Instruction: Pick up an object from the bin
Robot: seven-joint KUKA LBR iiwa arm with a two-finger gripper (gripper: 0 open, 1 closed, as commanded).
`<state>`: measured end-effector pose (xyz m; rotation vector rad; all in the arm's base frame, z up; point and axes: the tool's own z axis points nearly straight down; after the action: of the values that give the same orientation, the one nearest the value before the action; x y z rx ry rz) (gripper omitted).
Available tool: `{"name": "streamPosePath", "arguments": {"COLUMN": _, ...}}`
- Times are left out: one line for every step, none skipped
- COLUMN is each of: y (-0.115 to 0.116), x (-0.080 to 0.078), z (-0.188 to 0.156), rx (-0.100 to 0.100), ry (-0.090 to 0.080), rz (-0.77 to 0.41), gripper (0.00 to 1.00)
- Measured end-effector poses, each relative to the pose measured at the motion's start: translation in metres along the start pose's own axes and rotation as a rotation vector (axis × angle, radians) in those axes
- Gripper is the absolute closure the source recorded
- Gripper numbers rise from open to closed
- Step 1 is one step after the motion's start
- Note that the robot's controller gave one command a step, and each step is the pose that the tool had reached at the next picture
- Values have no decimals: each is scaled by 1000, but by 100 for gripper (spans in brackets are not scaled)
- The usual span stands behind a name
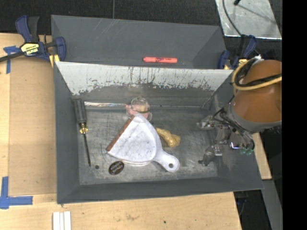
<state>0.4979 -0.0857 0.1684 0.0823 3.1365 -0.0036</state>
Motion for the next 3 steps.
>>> {"name": "streamPosePath", "arguments": {"y": 25, "x": 4, "z": 20, "rx": -3, "ry": 3, "rz": -28, "gripper": 0}}
{"name": "streamPosePath", "arguments": {"y": 30, "x": 3, "z": 13, "rx": -2, "ry": 0, "rz": -307, "gripper": 0}}
{"name": "streamPosePath", "arguments": {"y": 77, "x": -1, "z": 41, "rx": -2, "ry": 0, "rz": -93, "gripper": 0}}
